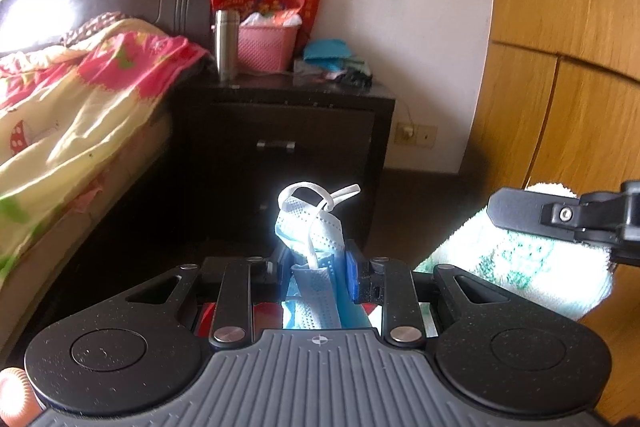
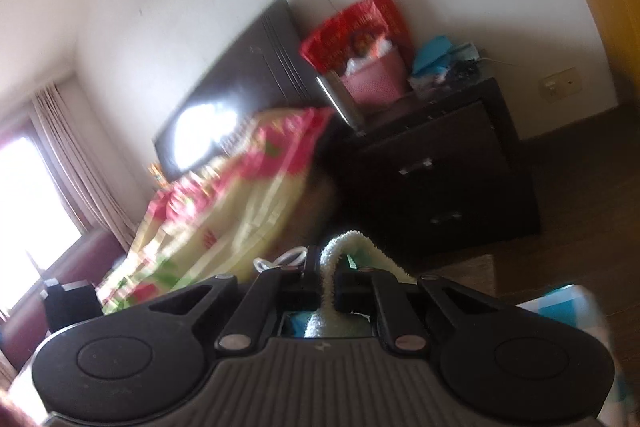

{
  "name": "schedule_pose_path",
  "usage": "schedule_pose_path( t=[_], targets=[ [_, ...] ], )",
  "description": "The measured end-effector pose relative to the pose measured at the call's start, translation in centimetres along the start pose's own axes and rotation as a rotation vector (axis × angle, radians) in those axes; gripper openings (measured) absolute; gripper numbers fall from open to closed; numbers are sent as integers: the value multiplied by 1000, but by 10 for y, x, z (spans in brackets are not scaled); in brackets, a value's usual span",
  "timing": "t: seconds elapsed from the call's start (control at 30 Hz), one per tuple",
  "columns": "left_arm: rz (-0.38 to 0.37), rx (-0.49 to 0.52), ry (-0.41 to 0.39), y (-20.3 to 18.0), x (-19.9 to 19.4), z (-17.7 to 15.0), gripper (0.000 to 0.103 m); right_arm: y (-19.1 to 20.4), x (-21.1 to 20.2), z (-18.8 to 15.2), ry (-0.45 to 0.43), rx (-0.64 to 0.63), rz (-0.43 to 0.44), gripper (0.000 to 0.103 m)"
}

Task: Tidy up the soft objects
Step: 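Lift the white mask with the left gripper while the right gripper carries the green towel toward the red box, then drop the white mask into the red box while the right gripper releases the towel there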

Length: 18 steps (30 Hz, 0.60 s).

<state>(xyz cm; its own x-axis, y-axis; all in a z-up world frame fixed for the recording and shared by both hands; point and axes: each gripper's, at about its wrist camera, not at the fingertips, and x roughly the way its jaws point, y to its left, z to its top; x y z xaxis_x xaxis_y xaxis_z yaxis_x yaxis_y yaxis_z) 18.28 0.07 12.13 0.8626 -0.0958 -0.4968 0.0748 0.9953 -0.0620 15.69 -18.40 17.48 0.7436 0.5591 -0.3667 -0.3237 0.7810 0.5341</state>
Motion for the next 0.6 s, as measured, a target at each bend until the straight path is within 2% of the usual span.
schedule_pose_path(
  t=[0.33, 0.6],
  targets=[
    [46, 50, 61, -1, 22, -8, 27, -6, 26, -6, 112, -139, -130, 0],
    [85, 77, 111, -2, 43, -12, 27, -6, 50, -12, 194, -219, -195, 0]
  ],
)
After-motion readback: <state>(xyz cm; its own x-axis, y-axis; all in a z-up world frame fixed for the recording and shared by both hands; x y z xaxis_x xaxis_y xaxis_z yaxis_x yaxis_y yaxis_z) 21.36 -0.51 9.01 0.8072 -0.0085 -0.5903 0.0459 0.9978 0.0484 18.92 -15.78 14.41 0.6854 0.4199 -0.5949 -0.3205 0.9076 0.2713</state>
